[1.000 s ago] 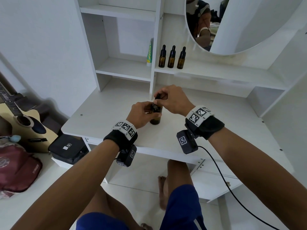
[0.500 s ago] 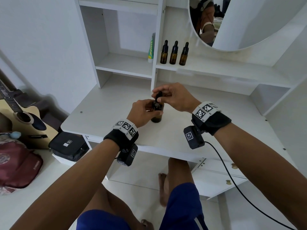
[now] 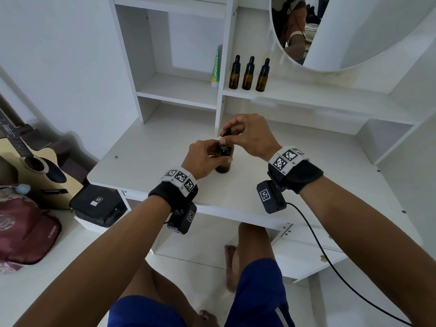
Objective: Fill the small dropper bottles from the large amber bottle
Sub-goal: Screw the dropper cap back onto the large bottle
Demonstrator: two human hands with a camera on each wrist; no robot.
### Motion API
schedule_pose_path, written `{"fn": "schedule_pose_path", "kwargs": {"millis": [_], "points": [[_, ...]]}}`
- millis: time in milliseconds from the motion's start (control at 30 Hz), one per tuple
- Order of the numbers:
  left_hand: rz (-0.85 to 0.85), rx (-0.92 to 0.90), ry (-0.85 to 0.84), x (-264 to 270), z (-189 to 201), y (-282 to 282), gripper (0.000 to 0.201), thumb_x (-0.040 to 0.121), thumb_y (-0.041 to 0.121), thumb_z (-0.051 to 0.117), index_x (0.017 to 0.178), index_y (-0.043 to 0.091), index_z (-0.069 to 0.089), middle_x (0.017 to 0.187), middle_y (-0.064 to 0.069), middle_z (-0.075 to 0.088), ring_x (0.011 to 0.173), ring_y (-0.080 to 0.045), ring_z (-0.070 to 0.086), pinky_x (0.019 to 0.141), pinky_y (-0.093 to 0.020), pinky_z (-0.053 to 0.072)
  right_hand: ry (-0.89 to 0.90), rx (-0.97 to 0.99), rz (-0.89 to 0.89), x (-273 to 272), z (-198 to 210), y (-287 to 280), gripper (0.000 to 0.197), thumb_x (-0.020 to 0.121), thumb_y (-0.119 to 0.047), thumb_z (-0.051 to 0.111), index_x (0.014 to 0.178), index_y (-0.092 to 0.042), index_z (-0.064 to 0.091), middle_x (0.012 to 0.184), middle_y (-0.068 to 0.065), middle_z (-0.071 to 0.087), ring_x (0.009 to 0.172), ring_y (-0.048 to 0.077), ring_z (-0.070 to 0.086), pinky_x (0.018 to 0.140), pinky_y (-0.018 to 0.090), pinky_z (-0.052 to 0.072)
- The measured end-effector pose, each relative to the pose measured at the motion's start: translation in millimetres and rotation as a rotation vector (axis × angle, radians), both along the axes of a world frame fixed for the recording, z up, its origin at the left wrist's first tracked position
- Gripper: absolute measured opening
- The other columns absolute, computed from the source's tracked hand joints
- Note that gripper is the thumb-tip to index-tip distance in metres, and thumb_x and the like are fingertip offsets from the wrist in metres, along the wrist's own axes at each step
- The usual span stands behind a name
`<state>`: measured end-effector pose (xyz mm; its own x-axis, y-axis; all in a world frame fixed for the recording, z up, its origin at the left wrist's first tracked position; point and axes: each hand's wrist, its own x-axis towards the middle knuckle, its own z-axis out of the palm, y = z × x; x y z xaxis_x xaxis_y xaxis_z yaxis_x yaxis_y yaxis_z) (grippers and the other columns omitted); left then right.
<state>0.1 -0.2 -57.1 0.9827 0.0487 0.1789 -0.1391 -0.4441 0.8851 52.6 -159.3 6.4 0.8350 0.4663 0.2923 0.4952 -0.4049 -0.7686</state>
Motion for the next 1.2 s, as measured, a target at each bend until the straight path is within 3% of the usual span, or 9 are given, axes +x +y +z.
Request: {"fn": "schedule_pose_path", "kwargs": {"millis": [267, 333, 433, 600, 667, 833, 1033, 1200], "points": [[-0.033, 0.045, 0.036, -2, 5, 0, 0.044, 0.076, 0.027, 0.082, 0.116, 0.015, 0.068, 0.106, -0.002, 0.073, 0.1, -0.013, 0.069, 0.095, -0.03, 0.053, 0.055, -0.012, 0.014, 0, 1, -1, 0.033, 0.074, -0.008, 0.084, 0.102, -0.004, 0.068, 0.091, 0.004, 0.075, 0.081, 0.008, 0.072, 0.073, 0.013, 0.055], [-0.069, 0.229, 0.107, 0, 8, 6, 0.054, 0.077, 0.033, 0.08, 0.125, 0.015, 0.061, 0.119, -0.005, 0.068, 0.113, -0.019, 0.063, 0.099, -0.031, 0.049, 0.05, -0.026, 0.01, -1, -2, 0, 0.035, 0.075, -0.011, 0.083, 0.106, -0.007, 0.066, 0.096, 0.005, 0.075, 0.086, 0.011, 0.072, 0.075, 0.013, 0.054], [-0.104, 0.622, 0.309, -2, 9, 23, 0.074, 0.084, 0.045, 0.07, 0.146, 0.016, 0.04, 0.149, -0.008, 0.044, 0.137, -0.024, 0.041, 0.11, -0.033, 0.032, 0.08, -0.055, -0.021, -4, -11, -3, 0.046, 0.076, -0.022, 0.083, 0.116, -0.015, 0.061, 0.109, -0.001, 0.07, 0.099, 0.011, 0.067, 0.088, 0.019, 0.053], [-0.098, 0.906, 0.456, -2, -7, 51, 0.076, 0.095, 0.057, 0.045, 0.156, 0.022, 0.015, 0.163, -0.01, 0.008, 0.151, -0.031, 0.004, 0.121, -0.046, 0.01, 0.209, -0.145, 0.032, -14, -42, -11, 0.066, 0.074, -0.024, 0.085, 0.13, -0.016, 0.052, 0.12, -0.001, 0.065, 0.104, 0.012, 0.065, 0.09, 0.022, 0.052], [-0.111, 0.945, 0.513, -1, -10, 54, 0.077, 0.096, 0.059, 0.039, 0.157, 0.026, 0.006, 0.164, -0.009, -0.003, 0.15, -0.034, -0.003, 0.121, -0.049, 0.007, 0.217, -0.15, 0.021, -16, -50, -10, 0.065, 0.075, -0.024, 0.084, 0.131, -0.016, 0.051, 0.117, 0.0, 0.065, 0.101, 0.014, 0.066, 0.086, 0.02, 0.051], [-0.134, 0.981, 0.538, 0, -14, 56, 0.077, 0.097, 0.061, 0.033, 0.156, 0.027, -0.002, 0.163, -0.008, -0.012, 0.15, -0.033, -0.009, 0.12, -0.048, 0.003, 0.166, -0.233, -0.011, -10, -53, -6, 0.054, 0.083, -0.026, 0.076, 0.129, -0.014, 0.051, 0.116, 0.004, 0.067, 0.101, 0.019, 0.066, 0.093, 0.032, 0.052], [-0.125, 0.941, 0.525, -3, -16, 55, 0.076, 0.097, 0.061, 0.034, 0.156, 0.028, -0.001, 0.164, -0.007, -0.012, 0.15, -0.032, -0.01, 0.12, -0.048, 0.0, 0.098, -0.296, -0.062, 11, -43, -5, 0.054, 0.085, -0.027, 0.074, 0.13, -0.01, 0.05, 0.121, 0.007, 0.065, 0.107, 0.02, 0.061, 0.085, 0.024, 0.042], [-0.13, 0.931, 0.542, -3, -14, 55, 0.077, 0.096, 0.061, 0.036, 0.156, 0.027, 0.001, 0.164, -0.007, -0.011, 0.15, -0.032, -0.009, 0.121, -0.049, 0.001, 0.082, -0.316, -0.163, 42, -37, 9, 0.052, 0.087, -0.026, 0.072, 0.128, -0.006, 0.049, 0.123, 0.013, 0.063, 0.112, 0.028, 0.06, 0.088, 0.028, 0.044]]}}
